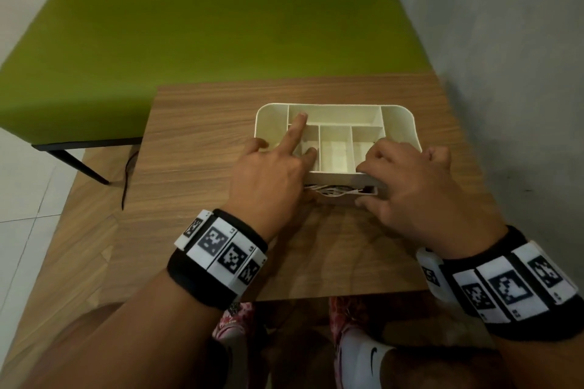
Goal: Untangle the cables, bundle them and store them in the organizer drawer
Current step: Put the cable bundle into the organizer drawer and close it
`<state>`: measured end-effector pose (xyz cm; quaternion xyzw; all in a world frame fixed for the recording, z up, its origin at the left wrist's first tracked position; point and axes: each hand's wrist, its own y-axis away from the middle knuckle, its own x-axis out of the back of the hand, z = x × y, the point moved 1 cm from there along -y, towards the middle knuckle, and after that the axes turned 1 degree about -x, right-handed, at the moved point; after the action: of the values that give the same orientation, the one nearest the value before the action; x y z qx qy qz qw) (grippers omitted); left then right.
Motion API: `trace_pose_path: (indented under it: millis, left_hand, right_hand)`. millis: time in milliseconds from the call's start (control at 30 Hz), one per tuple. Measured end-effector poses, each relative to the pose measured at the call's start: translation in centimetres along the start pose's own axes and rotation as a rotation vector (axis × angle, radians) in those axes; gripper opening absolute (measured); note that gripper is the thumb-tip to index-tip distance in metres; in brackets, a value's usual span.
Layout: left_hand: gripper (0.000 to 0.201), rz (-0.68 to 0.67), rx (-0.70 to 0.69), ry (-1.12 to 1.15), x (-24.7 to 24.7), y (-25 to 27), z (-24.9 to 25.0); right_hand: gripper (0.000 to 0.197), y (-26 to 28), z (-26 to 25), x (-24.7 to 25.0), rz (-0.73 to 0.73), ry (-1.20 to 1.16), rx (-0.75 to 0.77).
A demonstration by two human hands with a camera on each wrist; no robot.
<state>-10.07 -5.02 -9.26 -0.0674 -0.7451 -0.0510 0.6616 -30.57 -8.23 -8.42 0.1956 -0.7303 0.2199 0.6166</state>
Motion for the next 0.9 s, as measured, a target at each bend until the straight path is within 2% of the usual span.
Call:
trace_pose_path:
  millis: [100, 167, 233, 433, 600, 700, 767, 833, 900]
  left_hand:
    - [0.055, -0.034, -0.009, -0.025, 0.2, -0.4, -0.1]
    - [0.052, -0.031, -0.014, -0.027, 0.3, -0.5, -0.1]
    - [0.051, -0.025, -0.016, -0.027, 0.3, -0.5, -0.1]
    - [0.042, -0.035, 0.010, -0.036, 0.4, -0.3, 0.1]
    - [0.051, -0.023, 0.006, -0.020, 0.0, -0.4, -0.3]
    - [0.052, -0.010, 0.011, 0.060, 0.0, -0.4, -0.4]
    - [0.048, 0.069, -0.019, 0.131, -0.3, -0.2, -0.8]
    - [0.048, 0.213, -0.042, 0.261, -0.7, 0.2, -1.2]
    - [0.068, 0.291, 0.007, 0.320, -0.7, 0.6, -1.4]
  right_hand:
    - [0.066, -0.1, 0.2, 0.4, 0.099, 0.008, 0.009]
    - [0.092, -0.6, 0.3, 0.2, 0.075, 0.023, 0.009]
    - [0.104, -1.2, 0.5, -0.8, 0.037, 0.071, 0.023]
    - [0.086, -1.7, 0.3, -2.0, 0.112, 0.084, 0.034]
    - [0.089, -1.8, 2.4, -1.8, 0.149, -0.020, 0.132]
    - [0.094, -1.8, 3.4, -2.0, 0.156, 0.020, 0.204]
    - [0.094, -1.9, 3.3, -2.4, 0.177, 0.021, 0.214]
    - [0.093, -2.0, 3.3, -2.6, 0.202, 0.001, 0.216]
    - [0.090, -2.0, 3.4, -2.7, 0.220, -0.016, 0.221]
